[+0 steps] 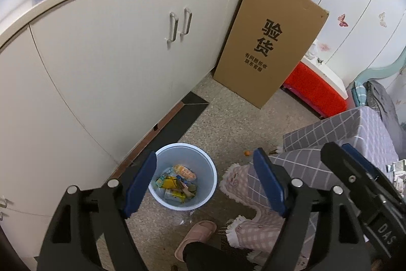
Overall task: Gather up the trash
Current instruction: 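Carry wrapper and sprig to the wastebasket and open both tools to drop them, then return to the table and grasp the white-and-red box with the right tool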
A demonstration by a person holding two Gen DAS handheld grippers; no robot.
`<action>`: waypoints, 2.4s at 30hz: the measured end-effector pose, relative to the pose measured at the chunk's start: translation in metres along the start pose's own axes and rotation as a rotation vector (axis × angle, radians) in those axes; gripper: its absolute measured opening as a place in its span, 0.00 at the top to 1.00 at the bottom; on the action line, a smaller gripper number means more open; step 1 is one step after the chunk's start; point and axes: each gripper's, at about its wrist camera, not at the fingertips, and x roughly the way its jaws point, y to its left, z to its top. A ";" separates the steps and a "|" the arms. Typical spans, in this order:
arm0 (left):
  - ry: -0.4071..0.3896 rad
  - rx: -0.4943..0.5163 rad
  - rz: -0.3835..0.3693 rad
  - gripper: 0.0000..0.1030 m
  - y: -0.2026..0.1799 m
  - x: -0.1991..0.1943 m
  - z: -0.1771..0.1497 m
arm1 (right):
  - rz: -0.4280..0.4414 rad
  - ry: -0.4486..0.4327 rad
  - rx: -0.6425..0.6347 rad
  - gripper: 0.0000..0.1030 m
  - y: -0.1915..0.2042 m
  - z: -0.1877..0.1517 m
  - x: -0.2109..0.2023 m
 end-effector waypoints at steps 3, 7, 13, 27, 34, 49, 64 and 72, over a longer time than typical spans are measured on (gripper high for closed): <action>-0.021 -0.001 -0.008 0.25 -0.006 -0.016 -0.002 | 0.003 -0.020 0.005 0.36 -0.002 0.001 -0.014; -0.049 0.003 -0.032 0.25 -0.018 -0.037 -0.003 | 0.002 -0.049 0.014 0.35 -0.008 0.000 -0.037; -0.081 0.052 -0.061 0.24 -0.051 -0.065 -0.014 | -0.012 -0.096 0.043 0.34 -0.028 -0.003 -0.076; -0.099 0.265 -0.182 0.22 -0.192 -0.105 -0.062 | -0.138 -0.220 0.194 0.32 -0.140 -0.034 -0.190; -0.049 0.378 -0.249 0.22 -0.271 -0.096 -0.098 | -0.298 -0.245 0.331 0.32 -0.234 -0.078 -0.248; 0.035 0.457 -0.281 0.22 -0.351 -0.072 -0.131 | -0.215 -0.247 0.722 0.33 -0.373 -0.120 -0.265; 0.038 0.530 -0.307 0.22 -0.383 -0.056 -0.144 | -0.267 -0.230 0.662 0.78 -0.386 -0.110 -0.252; -0.040 0.666 -0.302 0.22 -0.430 -0.048 -0.165 | -0.320 -0.283 0.574 0.88 -0.375 -0.105 -0.268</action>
